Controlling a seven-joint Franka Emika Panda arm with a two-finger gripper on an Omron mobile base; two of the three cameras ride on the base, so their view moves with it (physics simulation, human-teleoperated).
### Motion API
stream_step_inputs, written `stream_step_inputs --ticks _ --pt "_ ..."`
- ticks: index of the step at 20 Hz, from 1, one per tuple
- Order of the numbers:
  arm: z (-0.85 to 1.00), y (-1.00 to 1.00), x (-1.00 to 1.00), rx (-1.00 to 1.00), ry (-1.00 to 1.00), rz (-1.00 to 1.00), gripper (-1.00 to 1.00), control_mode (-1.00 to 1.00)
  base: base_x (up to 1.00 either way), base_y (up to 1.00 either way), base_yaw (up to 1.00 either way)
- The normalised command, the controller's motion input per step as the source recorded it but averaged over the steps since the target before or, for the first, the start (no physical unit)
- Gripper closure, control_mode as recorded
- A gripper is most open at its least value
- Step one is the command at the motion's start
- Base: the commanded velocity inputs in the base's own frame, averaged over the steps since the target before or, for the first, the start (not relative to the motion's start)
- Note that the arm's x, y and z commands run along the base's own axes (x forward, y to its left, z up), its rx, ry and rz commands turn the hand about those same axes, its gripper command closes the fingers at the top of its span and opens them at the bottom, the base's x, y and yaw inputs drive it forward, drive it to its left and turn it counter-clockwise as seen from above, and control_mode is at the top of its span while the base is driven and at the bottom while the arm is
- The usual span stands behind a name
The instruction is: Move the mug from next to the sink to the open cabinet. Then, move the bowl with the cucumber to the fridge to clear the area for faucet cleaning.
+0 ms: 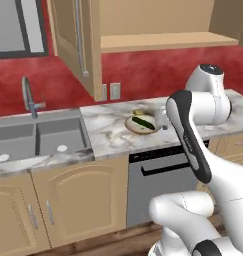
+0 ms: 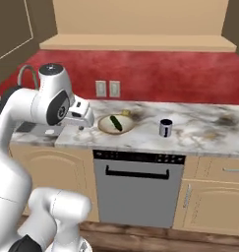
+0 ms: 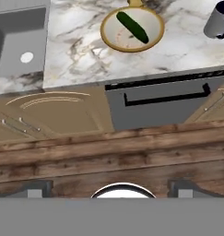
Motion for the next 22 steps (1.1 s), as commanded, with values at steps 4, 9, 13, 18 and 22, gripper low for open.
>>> stream_step_inputs --ticks 4,9,13,18,22 --pt "0.0 0.0 0.0 0.0 0.0 0.0 -1.0 1.0 0.91 -0.96 0.09" --pt "0.0 0.0 0.0 0.0 0.0 0.0 -1.0 1.0 0.23 -0.97 0.0" --pt "0.0 0.0 0.0 0.0 0.0 0.0 -1.0 1.0 0.15 -0.47 0.0" --pt "0.0 0.0 0.0 0.0 0.0 0.0 -1.0 1.0 0.55 -0.26 0.0" --pt "0.0 0.0 0.0 0.0 0.0 0.0 -1.0 1.0 0.43 -0.19 0.0"
